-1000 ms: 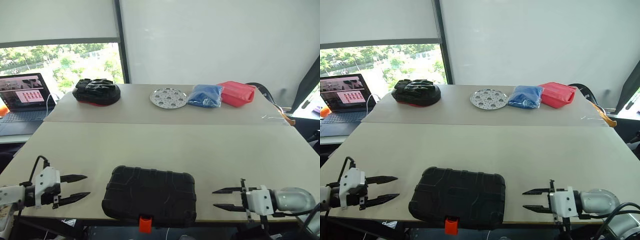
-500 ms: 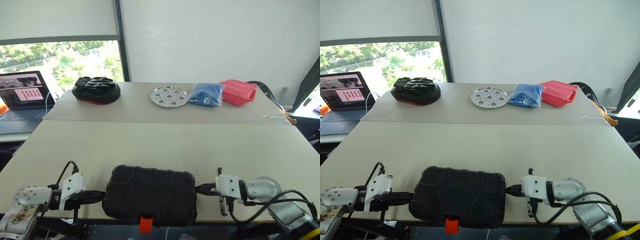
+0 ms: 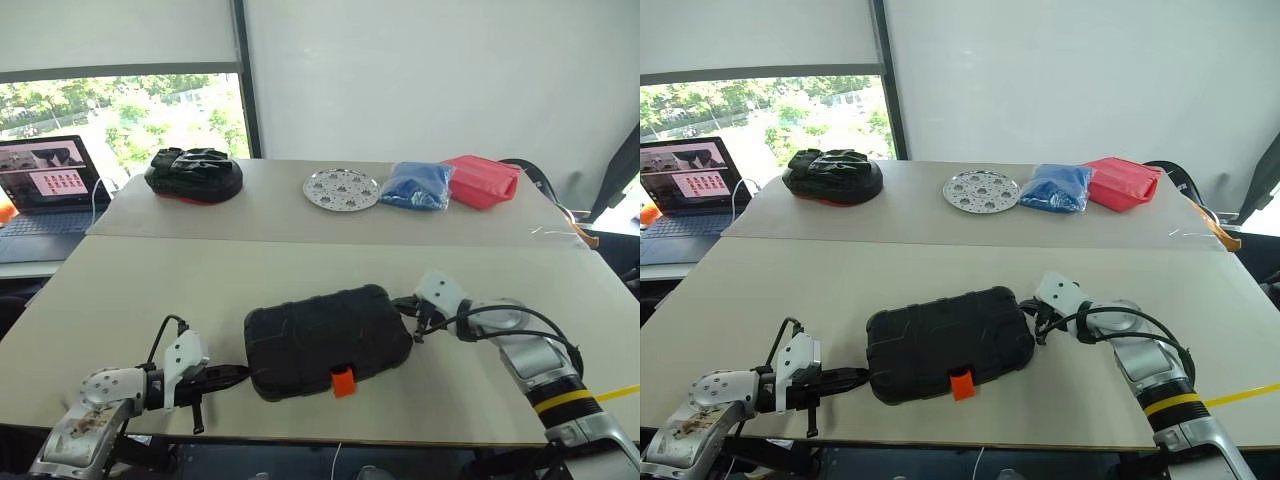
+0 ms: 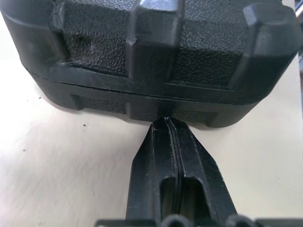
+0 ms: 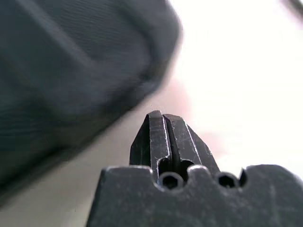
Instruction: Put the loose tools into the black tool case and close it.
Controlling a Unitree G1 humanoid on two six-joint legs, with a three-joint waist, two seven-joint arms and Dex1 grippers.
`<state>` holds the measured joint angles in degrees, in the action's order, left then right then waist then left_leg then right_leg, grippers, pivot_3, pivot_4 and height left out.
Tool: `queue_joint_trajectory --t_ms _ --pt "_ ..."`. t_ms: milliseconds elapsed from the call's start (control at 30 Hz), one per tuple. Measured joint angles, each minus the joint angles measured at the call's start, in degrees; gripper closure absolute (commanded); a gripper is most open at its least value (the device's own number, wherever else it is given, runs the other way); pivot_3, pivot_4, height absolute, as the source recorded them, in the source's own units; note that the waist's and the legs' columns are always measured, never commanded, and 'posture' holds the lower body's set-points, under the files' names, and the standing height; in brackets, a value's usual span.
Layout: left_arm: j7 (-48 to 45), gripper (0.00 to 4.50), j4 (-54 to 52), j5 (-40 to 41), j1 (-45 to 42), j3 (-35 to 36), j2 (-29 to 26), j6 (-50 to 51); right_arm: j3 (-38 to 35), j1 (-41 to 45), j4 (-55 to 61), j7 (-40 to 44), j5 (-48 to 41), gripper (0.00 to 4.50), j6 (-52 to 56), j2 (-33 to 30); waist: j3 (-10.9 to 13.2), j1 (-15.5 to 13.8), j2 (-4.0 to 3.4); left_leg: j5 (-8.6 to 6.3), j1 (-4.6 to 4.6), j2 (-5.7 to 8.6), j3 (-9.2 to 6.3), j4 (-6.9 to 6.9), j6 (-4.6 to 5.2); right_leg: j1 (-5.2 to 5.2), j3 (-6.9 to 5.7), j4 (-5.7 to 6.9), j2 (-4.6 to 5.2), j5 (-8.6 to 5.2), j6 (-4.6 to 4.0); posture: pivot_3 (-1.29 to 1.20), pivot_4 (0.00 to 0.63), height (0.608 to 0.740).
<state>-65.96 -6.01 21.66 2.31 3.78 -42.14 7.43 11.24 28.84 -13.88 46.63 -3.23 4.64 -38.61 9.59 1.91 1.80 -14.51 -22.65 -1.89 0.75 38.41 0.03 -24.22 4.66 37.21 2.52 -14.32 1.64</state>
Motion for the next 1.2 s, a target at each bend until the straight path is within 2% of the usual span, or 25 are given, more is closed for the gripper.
queue_joint_trajectory --t_ms 133,233,333,400,467,600,700,800,1000,1200 --pt "-3.9 4.46 0.2 3.1 1.7 3.1 -3.8 1.4 -4.0 -2.1 -0.1 1.0 -0.7 4.5 -4.1 -3.3 0.0 0.0 0.0 0.0 -0.1 -0.01 0.0 0.0 0.0 -0.06 -0.03 -0.02 0.02 0.0 0.01 0.0 0.15 0.74" --pt "-9.2 4.46 0.1 9.2 2.3 6.8 -9.1 7.5 -8.8 -8.9 3.8 8.7 -6.6 4.5 -6.1 -8.6 0.0 -0.5 -0.01 0.0 -0.15 -0.03 -0.15 0.0 0.0 0.01 -0.3 -0.1 0.02 -0.01 0.01 0.0 0.15 0.74" --pt "-11.8 4.46 -0.8 14.4 -3.0 7.5 -11.2 13.9 -12.2 -18.5 12.1 17.7 -14.3 4.5 -5.0 -12.5 0.0 -1.0 -0.04 0.0 -0.13 -0.02 -0.22 0.13 0.01 0.13 -0.39 -0.06 0.01 -0.01 0.02 0.0 0.15 0.74" --pt "-11.5 4.46 -1.0 15.6 -11.9 5.4 -9.2 16.1 -13.5 -27.5 21.1 22.3 -19.9 4.5 -2.8 -14.4 0.0 -1.8 -0.06 0.0 -0.24 -0.04 -0.49 0.47 0.01 0.22 -0.65 -0.03 -0.08 0.0 0.0 0.0 0.15 0.74" --pt "-10.4 4.46 -0.8 15.4 -18.6 2.8 -6.8 17.1 -13.3 -31.9 27.9 23.8 -22.4 4.5 -1.2 -14.3 0.0 -1.4 -0.08 0.01 -0.2 -0.02 -0.44 0.61 0.0 0.32 -0.52 -0.01 -0.09 0.11 0.08 0.0 0.15 0.74" --pt "-7.5 4.46 2.2 9.8 -29.3 -5.6 0.9 16.3 -10.0 -35.6 37.5 19.3 -21.8 4.5 2.3 -10.7 0.0 -0.3 -0.09 0.06 0.1 0.04 -0.48 0.73 -0.05 0.69 -0.45 -0.09 -0.17 0.14 0.23 0.0 0.15 0.74" --pt "-6.3 4.46 6.4 5.4 -33.4 -10.6 4.8 15.3 -5.9 -35.5 40.9 14.7 -19.0 4.5 4.2 -6.9 0.0 0.0 -0.08 0.06 0.31 0.03 -0.58 0.68 -0.05 0.93 -0.49 -0.09 -0.24 -0.06 0.47 0.0 0.15 0.74" --pt "-6.2 4.46 9.6 1.2 -35.7 -14.6 7.5 12.8 -2.1 -34.3 42.3 11.4 -15.9 4.5 5.5 -4.1 0.0 0.1 -0.08 0.05 0.27 0.05 -0.58 0.67 -0.05 0.9 -0.47 -0.11 -0.24 0.02 0.35 0.0 0.15 0.74" --pt "-4.1 4.46 15.6 -5.4 -38.9 -18.4 11.3 9.4 1.3 -30.5 42.3 7.0 -12.1 4.5 6.9 -0.2 0.0 -0.5 -0.07 0.05 0.26 0.06 -0.6 0.68 -0.04 0.92 -0.49 -0.14 -0.22 0.12 0.17 0.0 0.15 0.74" --pt "-1.0 4.46 17.8 -8.8 -40.6 -18.7 13.2 8.8 4.2 -27.7 40.1 4.5 -8.6 4.5 7.1 3.2 0.0 -0.9 -0.08 0.05 0.34 0.06 -0.6 0.67 -0.04 0.99 -0.49 -0.14 -0.22 0.12 0.17 0.0 0.15 0.74"
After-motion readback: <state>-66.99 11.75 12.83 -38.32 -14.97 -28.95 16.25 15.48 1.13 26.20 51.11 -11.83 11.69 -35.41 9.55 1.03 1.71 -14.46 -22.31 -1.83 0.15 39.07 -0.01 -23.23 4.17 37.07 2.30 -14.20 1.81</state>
